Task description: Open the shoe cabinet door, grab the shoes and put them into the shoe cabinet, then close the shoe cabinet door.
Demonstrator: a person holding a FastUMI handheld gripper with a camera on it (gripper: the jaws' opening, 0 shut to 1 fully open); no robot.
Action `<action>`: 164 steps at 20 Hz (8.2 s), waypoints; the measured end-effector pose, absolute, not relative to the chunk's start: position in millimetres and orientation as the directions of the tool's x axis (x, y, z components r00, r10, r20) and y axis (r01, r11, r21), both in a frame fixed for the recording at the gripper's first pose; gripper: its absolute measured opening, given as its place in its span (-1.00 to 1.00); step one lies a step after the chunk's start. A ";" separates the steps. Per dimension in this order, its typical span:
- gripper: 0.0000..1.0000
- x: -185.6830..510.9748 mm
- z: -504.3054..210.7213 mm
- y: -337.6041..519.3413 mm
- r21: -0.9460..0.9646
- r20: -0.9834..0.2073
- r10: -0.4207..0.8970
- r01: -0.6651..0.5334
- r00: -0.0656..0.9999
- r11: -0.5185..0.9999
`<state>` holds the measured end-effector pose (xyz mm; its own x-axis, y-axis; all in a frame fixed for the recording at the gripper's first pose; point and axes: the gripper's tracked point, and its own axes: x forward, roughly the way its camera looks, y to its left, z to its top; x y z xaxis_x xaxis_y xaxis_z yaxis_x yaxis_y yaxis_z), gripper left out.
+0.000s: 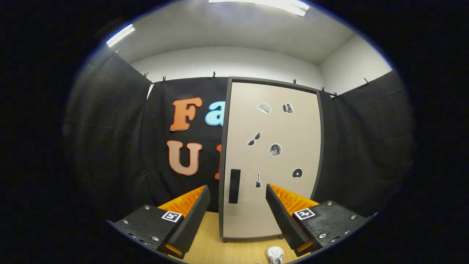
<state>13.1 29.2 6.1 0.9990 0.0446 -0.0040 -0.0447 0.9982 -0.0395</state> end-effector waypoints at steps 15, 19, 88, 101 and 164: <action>0.88 125.8 -62.4 51.7 -0.050 -0.162 -0.014 0.006 0.987 0.999; 0.87 173.6 -89.1 41.9 -0.057 -0.207 -0.070 0.059 0.976 0.997; -0.59 -114.4 -95.1 -247.4 -0.064 -0.138 -0.477 0.473 0.868 0.879; 0.18 -74.9 -299.0 -142.6 -0.125 -0.362 -0.248 0.216 0.899 0.968; -1.00 142.5 -146.2 -100.8 -0.037 -0.373 -0.045 0.033 0.927 0.999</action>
